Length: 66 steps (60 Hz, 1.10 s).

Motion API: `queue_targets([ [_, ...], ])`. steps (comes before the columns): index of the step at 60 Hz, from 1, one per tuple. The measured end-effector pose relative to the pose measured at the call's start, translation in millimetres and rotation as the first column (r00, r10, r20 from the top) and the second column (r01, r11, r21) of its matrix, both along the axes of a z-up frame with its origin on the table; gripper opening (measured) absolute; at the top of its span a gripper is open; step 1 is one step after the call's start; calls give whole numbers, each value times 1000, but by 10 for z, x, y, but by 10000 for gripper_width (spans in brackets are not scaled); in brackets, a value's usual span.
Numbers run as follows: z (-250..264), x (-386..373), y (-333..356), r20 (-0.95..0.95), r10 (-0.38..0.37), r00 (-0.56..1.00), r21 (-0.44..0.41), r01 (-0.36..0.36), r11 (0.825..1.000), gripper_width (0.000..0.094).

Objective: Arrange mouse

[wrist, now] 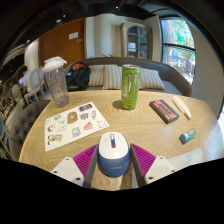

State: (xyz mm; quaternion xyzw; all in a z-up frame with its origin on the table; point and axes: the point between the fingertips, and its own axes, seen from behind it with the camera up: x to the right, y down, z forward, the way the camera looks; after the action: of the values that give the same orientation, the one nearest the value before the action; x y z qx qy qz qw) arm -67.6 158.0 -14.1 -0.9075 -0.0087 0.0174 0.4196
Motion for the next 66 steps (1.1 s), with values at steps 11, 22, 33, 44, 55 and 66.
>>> queue_targets([
  [11, -1, 2, 20, 7, -32, 999, 17, 32, 999, 565],
  [22, 26, 5, -26, 0, -49, 999, 27, 49, 998, 441],
  [33, 1091, -134, -380, -32, 25, 999, 234, -16, 972, 429],
  [44, 2015, 758, -978, 80, -53, 995, 405, 16, 914, 426],
  [55, 1190, 1627, -1289, 88, -162, 983, 248, 135, 959, 424],
  [66, 262, 1766, -1432, 79, -123, 989, 89, 116, 989, 426],
])
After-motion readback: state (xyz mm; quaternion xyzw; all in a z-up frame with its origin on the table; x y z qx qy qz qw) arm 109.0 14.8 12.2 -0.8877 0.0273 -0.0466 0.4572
